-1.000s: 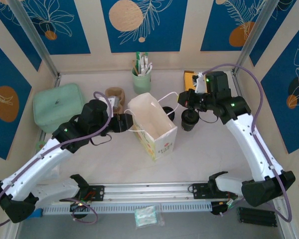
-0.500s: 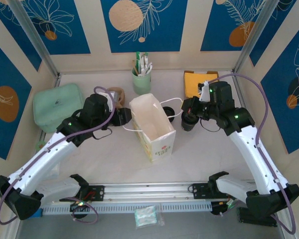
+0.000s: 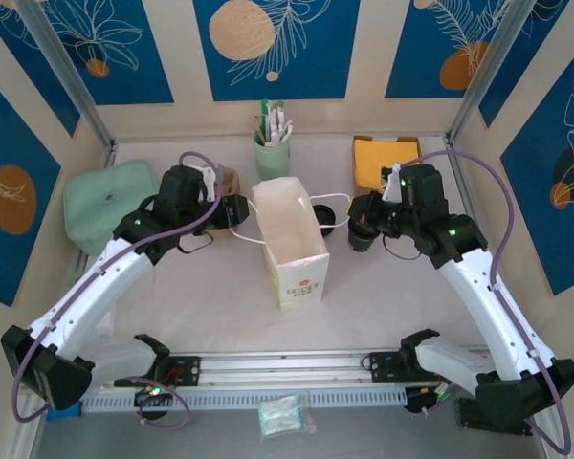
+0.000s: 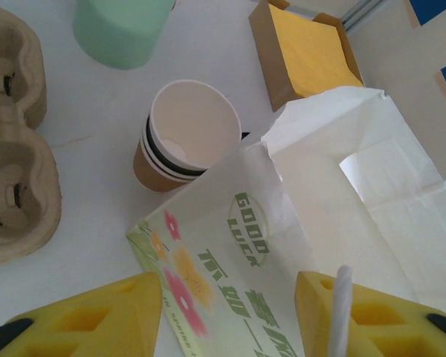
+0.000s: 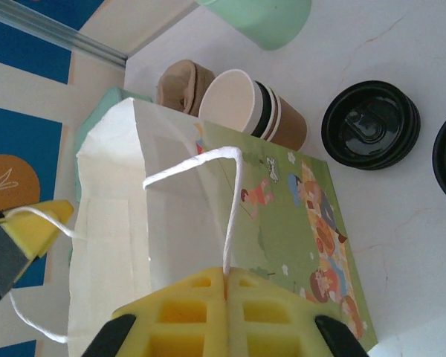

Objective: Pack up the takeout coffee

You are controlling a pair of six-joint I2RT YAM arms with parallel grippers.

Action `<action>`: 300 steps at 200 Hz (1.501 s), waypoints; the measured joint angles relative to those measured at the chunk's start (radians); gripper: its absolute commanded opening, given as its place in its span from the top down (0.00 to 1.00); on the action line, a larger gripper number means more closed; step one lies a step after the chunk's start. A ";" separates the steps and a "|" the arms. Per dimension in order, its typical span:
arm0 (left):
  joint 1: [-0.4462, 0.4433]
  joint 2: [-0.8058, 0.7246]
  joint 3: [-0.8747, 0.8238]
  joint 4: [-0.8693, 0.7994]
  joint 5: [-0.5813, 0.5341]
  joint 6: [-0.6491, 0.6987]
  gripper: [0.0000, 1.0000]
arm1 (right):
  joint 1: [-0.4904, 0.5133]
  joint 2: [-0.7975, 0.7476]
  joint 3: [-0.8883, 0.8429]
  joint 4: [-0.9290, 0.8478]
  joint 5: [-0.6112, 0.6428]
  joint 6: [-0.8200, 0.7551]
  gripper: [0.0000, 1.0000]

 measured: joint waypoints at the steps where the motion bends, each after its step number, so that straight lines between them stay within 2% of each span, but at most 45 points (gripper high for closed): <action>1: 0.000 0.000 0.001 0.000 0.000 0.000 0.49 | 0.001 0.000 -0.001 0.001 0.000 0.000 1.00; 29: 0.023 0.014 0.013 0.000 0.016 0.016 0.47 | 0.019 -0.001 -0.009 0.006 0.003 0.017 1.00; 48: 0.035 0.016 0.015 0.000 0.027 0.028 0.43 | 0.027 -0.001 -0.009 0.010 0.003 0.023 0.94; 88: 0.044 0.016 0.016 -0.001 0.053 0.042 0.30 | 0.031 0.000 -0.008 0.010 0.003 0.025 0.67; 116: 0.046 0.016 0.022 -0.005 0.072 0.052 0.18 | 0.031 0.000 0.001 0.005 -0.002 0.019 0.53; 158: 0.048 0.006 0.076 -0.018 0.087 0.059 0.08 | 0.031 0.005 0.068 -0.025 -0.013 -0.008 0.34; 180: 0.050 -0.018 0.106 -0.038 0.095 0.058 0.02 | 0.024 0.013 0.109 -0.048 -0.018 -0.031 0.16; 192: 0.051 -0.034 0.123 -0.051 0.098 0.059 0.00 | 0.018 0.014 0.122 -0.061 -0.017 -0.040 0.00; 247: 0.059 -0.102 0.162 -0.098 0.097 0.058 0.01 | -0.047 0.024 0.187 -0.115 -0.026 -0.095 0.01; 300: 0.086 -0.158 0.163 -0.143 0.066 0.057 0.01 | -0.261 0.006 0.185 -0.061 -0.256 -0.071 0.01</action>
